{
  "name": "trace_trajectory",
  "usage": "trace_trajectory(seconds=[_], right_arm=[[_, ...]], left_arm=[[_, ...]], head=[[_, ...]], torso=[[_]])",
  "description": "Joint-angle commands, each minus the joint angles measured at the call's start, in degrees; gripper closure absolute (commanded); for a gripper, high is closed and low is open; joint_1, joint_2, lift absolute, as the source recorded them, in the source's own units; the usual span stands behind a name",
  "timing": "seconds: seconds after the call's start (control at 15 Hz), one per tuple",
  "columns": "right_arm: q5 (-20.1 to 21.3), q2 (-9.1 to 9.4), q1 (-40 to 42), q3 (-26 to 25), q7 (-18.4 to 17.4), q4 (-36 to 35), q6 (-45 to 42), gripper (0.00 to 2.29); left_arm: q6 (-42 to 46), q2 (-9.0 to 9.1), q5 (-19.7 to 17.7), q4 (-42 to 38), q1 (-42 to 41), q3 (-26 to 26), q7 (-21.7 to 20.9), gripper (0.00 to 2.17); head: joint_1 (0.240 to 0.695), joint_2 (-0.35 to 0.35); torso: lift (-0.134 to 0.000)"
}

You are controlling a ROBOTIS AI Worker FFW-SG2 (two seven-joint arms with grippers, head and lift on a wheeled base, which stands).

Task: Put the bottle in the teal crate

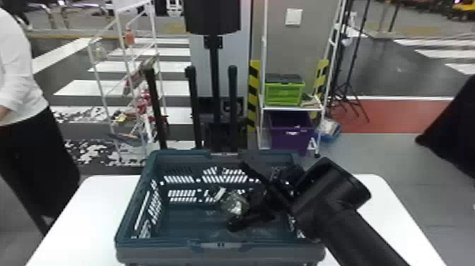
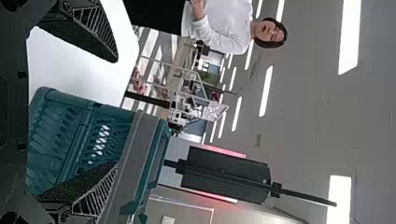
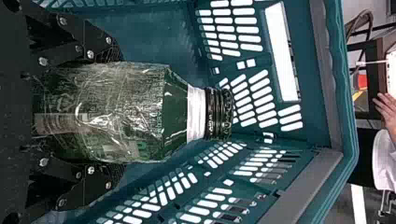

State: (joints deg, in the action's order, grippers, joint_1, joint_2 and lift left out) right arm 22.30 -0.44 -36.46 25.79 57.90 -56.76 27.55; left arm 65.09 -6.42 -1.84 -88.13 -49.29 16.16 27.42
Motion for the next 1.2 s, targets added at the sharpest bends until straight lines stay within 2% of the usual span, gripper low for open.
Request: trace_trajectory(seconds=[0.0, 0.07, 0.13, 0.2, 0.53, 0.73, 0.93, 1.13], right_arm=[[-0.68, 0.49, -0.28, -0.04, -0.59, -0.02, 0.89, 1.31], [-0.6, 0.49, -0.28, -0.04, -0.68, 0.07, 0.89, 0.84], [-0.51, 0.49, -0.28, 0.22, -0.77, 0.07, 1.07, 0.14], [-0.51, 0.49, -0.28, 0.4, -1.03, 0.07, 1.24, 0.0], [-2.97, 0.49, -1.33, -0.22, -1.91, -0.98, 1.07, 0.05], [-4.64, 0.49, -1.68, -1.8, -1.65, -6.7, 5.99, 0.05], [-6.13, 0.49, -1.68, -5.05, -1.21, -17.16, 16.01, 0.06], [-5.87, 0.49, 3.85, -8.57, -1.47, -35.44, 26.55, 0.07]], left_arm=[[-0.01, -0.08, 0.0, 0.06, 0.07, 0.1, 0.01, 0.1], [-0.01, -0.08, 0.0, -0.03, 0.07, 0.1, 0.01, 0.1], [-0.01, -0.08, 0.0, -0.03, -0.02, 0.1, 0.01, 0.1], [-0.01, -0.08, 0.0, -0.03, -0.02, 0.1, 0.01, 0.1], [-0.01, -0.17, -0.09, -0.03, -0.02, -0.08, 0.01, 0.1], [-0.01, -0.43, -0.27, -0.29, -0.02, -0.08, 0.18, 0.1], [-0.54, -0.79, -0.53, -0.64, -0.02, -0.16, 0.36, 0.1], [-0.54, -0.96, -0.35, -0.91, -0.19, -0.16, 0.62, 0.1]], head=[[0.499, 0.0], [0.499, 0.0], [0.499, 0.0], [0.499, 0.0], [0.499, 0.0], [0.499, 0.0], [0.499, 0.0], [0.499, 0.0]], torso=[[0.0], [0.0], [0.0], [0.0], [0.0], [0.0], [0.0], [0.0]])
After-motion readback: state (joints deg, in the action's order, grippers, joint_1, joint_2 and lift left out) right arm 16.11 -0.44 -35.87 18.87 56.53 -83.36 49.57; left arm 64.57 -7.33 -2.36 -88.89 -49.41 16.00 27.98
